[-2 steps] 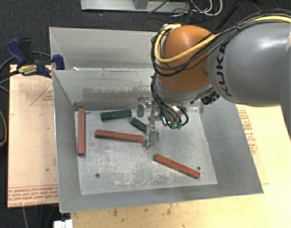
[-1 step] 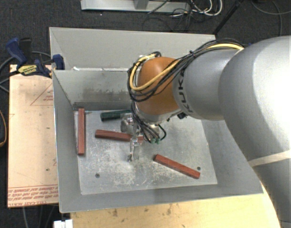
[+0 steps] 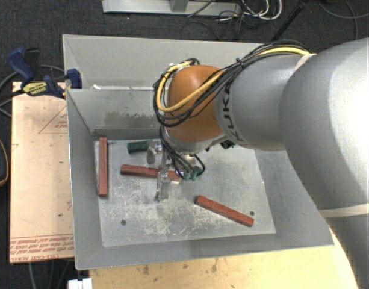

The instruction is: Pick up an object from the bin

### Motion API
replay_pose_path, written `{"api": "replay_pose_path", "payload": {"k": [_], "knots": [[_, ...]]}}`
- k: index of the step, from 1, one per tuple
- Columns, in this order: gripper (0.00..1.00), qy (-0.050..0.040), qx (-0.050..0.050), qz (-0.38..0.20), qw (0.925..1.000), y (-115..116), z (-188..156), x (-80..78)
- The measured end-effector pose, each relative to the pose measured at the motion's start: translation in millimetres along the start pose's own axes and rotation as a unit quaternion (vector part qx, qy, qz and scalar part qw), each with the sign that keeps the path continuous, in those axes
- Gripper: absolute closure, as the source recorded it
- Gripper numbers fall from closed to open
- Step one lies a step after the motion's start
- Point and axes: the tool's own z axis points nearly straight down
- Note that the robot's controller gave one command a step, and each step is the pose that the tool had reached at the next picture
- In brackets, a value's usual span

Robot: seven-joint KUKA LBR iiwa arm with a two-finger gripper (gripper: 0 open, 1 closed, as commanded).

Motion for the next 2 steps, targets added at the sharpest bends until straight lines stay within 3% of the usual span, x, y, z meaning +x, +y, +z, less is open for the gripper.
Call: {"api": "replay_pose_path", "payload": {"k": [1, 2], "knots": [[0.0, 0.0016, 0.001, 0.071, 0.9975, -1.6, 2.1, 4.5], [0.0, 0.0008, 0.001, 0.095, 0.9955, 9.9, 32.2, 6.1]]}}
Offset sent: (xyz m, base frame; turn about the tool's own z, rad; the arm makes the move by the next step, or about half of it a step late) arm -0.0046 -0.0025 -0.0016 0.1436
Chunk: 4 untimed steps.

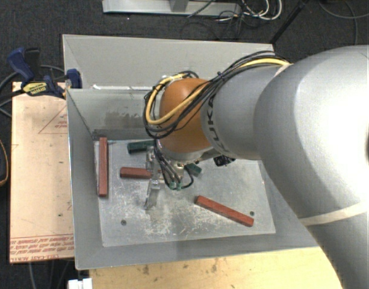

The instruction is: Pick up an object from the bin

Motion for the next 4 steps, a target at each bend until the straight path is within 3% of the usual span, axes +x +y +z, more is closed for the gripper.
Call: {"api": "replay_pose_path", "payload": {"k": [1, 2, 4], "knots": [[0.0, -0.0004, 0.0, 0.0, 1.0, 0.6, -0.7, -0.8], [1.0, -0.0002, 0.0, 0.0, 1.0, 1.0, -1.8, -1.1], [1.0, -0.0005, 0.0, 0.0, 1.0, 2.1, -35.1, -2.9]]}}
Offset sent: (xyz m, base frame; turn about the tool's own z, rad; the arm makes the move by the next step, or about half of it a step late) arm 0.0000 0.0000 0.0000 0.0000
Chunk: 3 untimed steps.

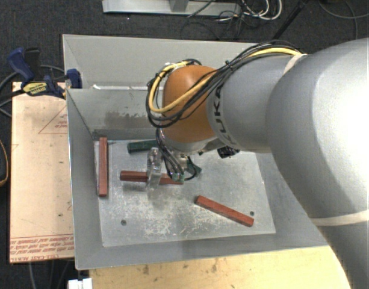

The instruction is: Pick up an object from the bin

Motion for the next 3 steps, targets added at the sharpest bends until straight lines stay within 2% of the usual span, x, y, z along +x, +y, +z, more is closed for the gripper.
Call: {"api": "replay_pose_path", "payload": {"k": [1, 2, 3], "knots": [[1.0, -0.0008, 0.0, 0.0, 1.0, 0.8, -26.2, -0.9], [1.0, -0.0016, -0.001, -0.001, 1.0, 1.7, -69.0, -2.1], [1.0, 0.0, 0.0, -0.002, 1.0, 2.0, -74.0, -2.7]]}}
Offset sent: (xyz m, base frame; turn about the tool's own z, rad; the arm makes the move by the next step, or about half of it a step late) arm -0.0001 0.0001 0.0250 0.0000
